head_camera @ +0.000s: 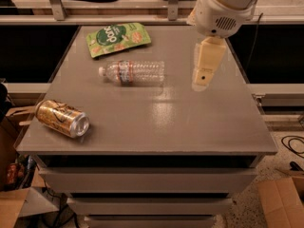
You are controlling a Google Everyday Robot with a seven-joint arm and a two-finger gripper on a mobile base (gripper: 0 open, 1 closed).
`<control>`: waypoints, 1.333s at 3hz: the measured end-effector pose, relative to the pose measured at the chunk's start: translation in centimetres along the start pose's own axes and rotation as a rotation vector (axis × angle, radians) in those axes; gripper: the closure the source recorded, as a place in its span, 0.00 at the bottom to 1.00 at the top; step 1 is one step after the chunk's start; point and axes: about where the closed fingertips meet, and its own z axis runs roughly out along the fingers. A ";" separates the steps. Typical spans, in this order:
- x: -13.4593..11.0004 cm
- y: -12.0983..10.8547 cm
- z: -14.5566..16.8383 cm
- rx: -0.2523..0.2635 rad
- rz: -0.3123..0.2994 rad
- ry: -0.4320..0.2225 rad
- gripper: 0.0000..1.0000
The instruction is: Pick water bottle
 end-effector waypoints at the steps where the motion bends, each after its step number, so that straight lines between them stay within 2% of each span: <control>1: -3.2 -1.2 2.3 -0.013 -0.065 -0.011 0.00; 2: -6.0 -2.4 4.5 -0.028 -0.102 -0.026 0.00; 4: -11.8 -2.3 9.5 -0.097 -0.197 -0.043 0.00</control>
Offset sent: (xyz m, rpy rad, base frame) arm 0.0551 0.1044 -0.0353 -0.0005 0.0149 0.1570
